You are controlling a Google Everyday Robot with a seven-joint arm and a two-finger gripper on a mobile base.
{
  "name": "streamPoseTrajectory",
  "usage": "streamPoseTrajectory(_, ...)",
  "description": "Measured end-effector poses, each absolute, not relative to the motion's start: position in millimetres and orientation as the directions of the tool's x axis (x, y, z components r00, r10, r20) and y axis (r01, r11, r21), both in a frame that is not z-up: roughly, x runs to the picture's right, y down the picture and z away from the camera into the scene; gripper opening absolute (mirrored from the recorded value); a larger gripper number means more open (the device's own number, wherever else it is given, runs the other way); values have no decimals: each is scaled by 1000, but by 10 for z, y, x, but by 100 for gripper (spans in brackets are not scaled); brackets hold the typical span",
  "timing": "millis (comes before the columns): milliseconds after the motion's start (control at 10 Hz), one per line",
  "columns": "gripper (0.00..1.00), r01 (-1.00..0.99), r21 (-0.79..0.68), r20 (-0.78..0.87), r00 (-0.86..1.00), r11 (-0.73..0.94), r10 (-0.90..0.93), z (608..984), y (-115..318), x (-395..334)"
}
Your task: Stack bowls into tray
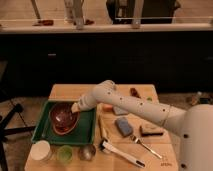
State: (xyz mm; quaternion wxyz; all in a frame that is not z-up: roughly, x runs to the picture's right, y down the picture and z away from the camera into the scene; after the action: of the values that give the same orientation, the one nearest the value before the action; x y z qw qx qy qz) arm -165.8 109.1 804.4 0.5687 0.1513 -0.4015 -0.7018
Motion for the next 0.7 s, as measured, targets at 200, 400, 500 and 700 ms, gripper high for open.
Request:
streamPoseTrajectory(200, 4, 685, 729, 269, -301, -11, -915, 8103, 1109, -1614)
streamPoseTrajectory(400, 4, 684, 729, 269, -303, -12, -914, 8103, 1112, -1615)
streamPoseTrajectory(500, 4, 684, 729, 269, -303, -12, -914, 8104, 1113, -1616)
streamPoseTrajectory(700, 4, 683, 730, 270, -304, -12, -914, 8107, 1121, -1622)
